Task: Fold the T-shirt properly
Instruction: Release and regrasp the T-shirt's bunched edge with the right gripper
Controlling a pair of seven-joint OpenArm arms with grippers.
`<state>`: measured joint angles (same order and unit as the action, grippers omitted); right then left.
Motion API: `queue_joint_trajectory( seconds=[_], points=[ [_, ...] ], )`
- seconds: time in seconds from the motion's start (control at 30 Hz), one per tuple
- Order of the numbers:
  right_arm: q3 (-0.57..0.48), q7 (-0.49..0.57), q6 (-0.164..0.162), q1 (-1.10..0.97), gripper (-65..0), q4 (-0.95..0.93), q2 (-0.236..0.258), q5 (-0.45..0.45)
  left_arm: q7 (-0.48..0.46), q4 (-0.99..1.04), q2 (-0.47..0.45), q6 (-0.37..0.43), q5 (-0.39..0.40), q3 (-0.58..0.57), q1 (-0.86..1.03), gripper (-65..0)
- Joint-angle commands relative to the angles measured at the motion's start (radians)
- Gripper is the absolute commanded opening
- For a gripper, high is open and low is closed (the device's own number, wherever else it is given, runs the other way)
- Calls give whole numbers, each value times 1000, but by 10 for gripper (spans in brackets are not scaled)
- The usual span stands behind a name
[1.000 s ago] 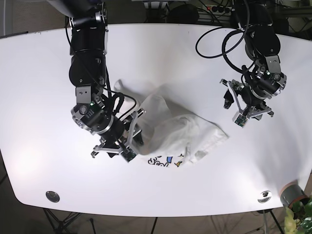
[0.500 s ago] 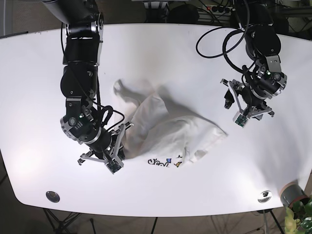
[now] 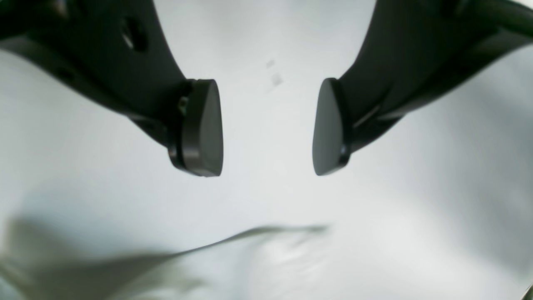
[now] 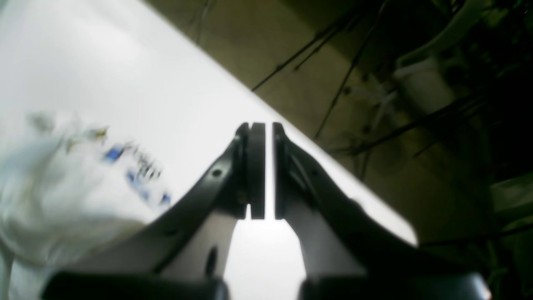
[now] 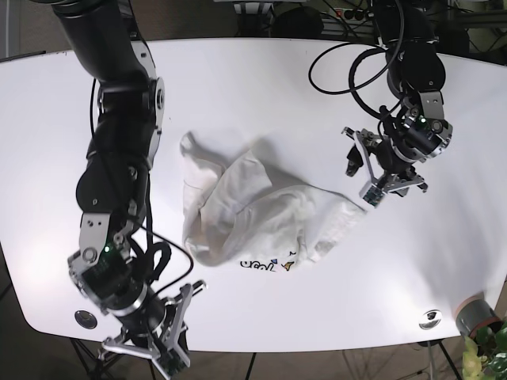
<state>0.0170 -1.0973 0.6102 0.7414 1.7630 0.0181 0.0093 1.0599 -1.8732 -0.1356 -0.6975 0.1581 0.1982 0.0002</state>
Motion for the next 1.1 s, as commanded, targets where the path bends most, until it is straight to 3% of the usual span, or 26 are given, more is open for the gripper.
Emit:
queue_joint_trajectory(
  seconds=[0.0,0.07,0.13,0.27,0.4,0.67,1.07],
  points=[
    [-4,-14,3,97,-629,-8,3,13,-19,-21,-8,-1,8,-21,-16,-339],
    [-25,-39,3,152,-607,-31,3,13,-46,-21,-6,-1,8,-32,-16,-339],
    [-47,-56,1,163,-539,-39,3,11,-85,-21,-6,-1,8,-32,-9,-339],
    [-56,-77,0,97,-282,10,3,11,-129,-18,-6,-1,7,-32,10,-339],
    [-56,-77,0,-30,-78,65,-2,11,-129,-16,-9,-1,7,-30,14,-339],
    [4,18,1,-265,-117,67,-59,11,-131,-15,-12,-1,7,-29,14,-339],
    [53,199,1,-342,-147,-127,-54,11,-131,-13,-9,-1,7,-29,21,-340]
  ],
)
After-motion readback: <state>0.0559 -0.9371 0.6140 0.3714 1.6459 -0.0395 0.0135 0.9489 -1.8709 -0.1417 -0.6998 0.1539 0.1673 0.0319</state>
